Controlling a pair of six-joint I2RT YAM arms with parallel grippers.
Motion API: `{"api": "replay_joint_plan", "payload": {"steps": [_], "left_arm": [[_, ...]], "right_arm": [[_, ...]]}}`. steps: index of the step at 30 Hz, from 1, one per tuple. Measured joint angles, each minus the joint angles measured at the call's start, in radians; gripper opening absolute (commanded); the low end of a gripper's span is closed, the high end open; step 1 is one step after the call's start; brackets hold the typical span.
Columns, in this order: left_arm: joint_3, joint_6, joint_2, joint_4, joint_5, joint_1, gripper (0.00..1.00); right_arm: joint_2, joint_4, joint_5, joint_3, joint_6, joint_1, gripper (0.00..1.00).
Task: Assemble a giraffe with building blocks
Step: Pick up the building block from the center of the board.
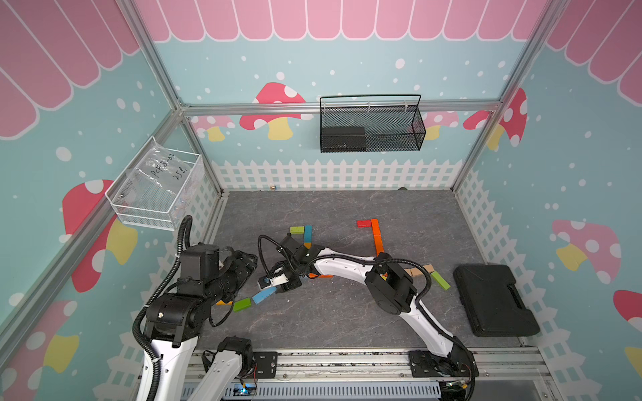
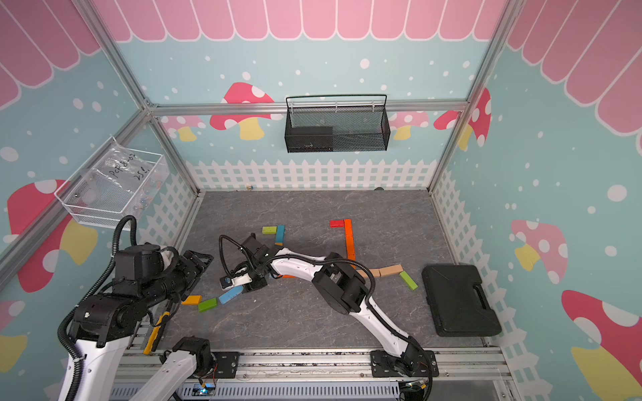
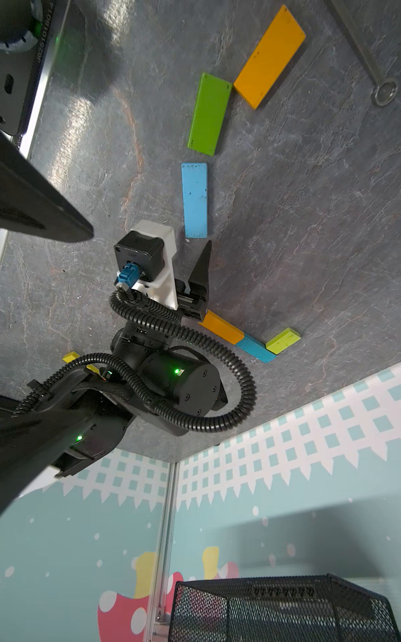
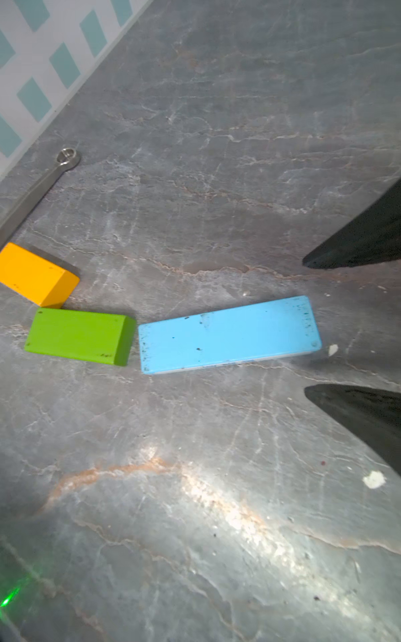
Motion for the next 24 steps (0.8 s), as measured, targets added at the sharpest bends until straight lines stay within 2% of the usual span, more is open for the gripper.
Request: {"api": "replay_joint_plan", "payload": {"steps": [11, 14, 17, 24], "left_arm": [[-0.017, -0.002, -0.003, -0.008, 0.000, 0.000, 0.79], [-0.017, -0.002, -0.003, -0.010, -0.001, 0.000, 0.79], [-0.017, -0.002, -0.003, -0.011, -0.008, 0.000, 0.79], [-0.017, -0.002, -0.002, -0.014, -0.019, 0.000, 0.79]], "right_arm": [[0.153, -0.050, -0.046, 0.198, -0.001, 0.028, 0.56], [0.156, -0.068, -0.046, 0.209, 0.000, 0.029, 0.53], [0.157, -0.083, -0.043, 0.212, 0.006, 0.029, 0.46], [0.157, -0.129, -0.034, 0.222, 0.027, 0.029, 0.43]]}}
